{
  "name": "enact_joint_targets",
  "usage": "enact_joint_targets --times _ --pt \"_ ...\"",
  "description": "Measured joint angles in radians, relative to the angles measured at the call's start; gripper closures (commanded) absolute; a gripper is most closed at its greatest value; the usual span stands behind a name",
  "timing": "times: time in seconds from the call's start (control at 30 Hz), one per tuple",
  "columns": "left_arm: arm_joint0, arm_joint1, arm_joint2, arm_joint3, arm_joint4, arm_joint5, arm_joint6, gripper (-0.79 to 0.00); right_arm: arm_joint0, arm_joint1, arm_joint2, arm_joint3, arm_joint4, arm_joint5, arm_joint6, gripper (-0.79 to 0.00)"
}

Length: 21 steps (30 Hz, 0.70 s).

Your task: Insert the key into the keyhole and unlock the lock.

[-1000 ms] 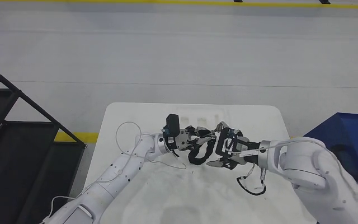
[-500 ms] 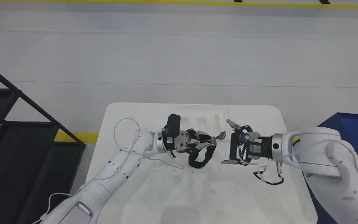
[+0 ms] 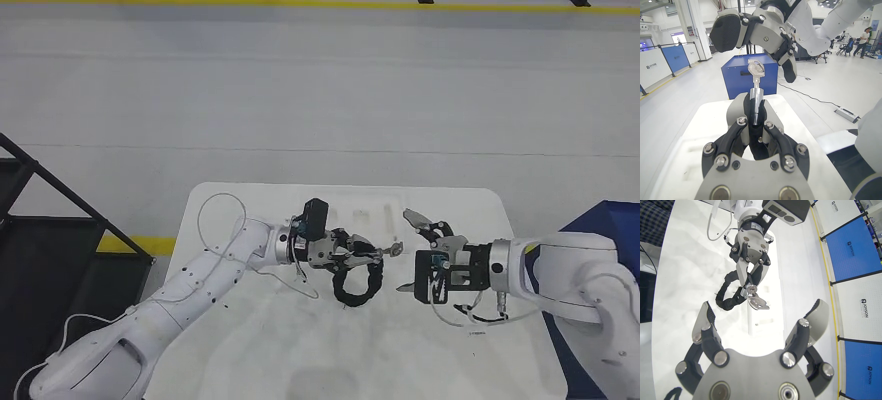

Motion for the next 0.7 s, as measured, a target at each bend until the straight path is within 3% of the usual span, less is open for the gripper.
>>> enact_joint_targets --times 0.4,0.7 --pt "-0.073 0.046 0.123 0.002 -0.081 0.0 0.017 0.0 -0.032 0.017 -0.008 -0.051 -0.158 0.0 -0.082 -0.339" --pt "-0.093 0.059 0.165 -0.006 -0.095 0.0 0.035 0.0 -0.049 0.018 0.005 -0.057 -0.154 0.026 -0.132 -0.231"
